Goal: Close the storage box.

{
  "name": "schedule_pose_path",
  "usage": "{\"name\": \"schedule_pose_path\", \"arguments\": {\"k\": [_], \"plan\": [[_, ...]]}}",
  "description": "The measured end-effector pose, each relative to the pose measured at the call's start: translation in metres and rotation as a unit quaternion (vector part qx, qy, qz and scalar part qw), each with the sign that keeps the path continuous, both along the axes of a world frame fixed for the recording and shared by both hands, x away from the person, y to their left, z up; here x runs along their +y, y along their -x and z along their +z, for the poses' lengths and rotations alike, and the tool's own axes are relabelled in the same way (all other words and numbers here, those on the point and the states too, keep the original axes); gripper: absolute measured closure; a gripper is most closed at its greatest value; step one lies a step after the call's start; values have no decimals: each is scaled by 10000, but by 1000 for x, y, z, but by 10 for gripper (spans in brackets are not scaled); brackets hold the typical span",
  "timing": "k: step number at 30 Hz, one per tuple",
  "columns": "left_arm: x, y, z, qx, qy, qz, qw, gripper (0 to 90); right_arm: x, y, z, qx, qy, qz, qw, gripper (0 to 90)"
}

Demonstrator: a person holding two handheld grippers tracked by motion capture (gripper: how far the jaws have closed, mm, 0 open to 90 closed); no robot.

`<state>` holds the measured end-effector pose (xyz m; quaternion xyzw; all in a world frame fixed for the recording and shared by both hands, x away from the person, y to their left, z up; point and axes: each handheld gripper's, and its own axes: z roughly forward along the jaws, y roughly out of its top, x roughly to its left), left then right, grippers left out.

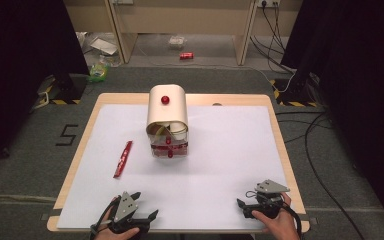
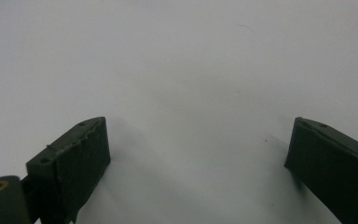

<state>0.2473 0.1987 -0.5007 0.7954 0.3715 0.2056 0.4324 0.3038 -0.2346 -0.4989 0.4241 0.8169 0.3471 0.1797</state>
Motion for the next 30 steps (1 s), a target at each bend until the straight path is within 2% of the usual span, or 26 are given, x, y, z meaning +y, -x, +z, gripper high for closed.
{"name": "schedule_pose_path", "arguments": {"k": [12,16,30], "plan": [[-5,10,-10,81,-164,-79,9998,162,0,0,0,-4,-3,3,10000,63],[-3,13,-15,129,86,55,9999,166,0,0,0,-6,2,5,10000,63],[-3,14,-16,106,126,99,9998,165,0,0,0,-22,4,8,10000,62]]}}
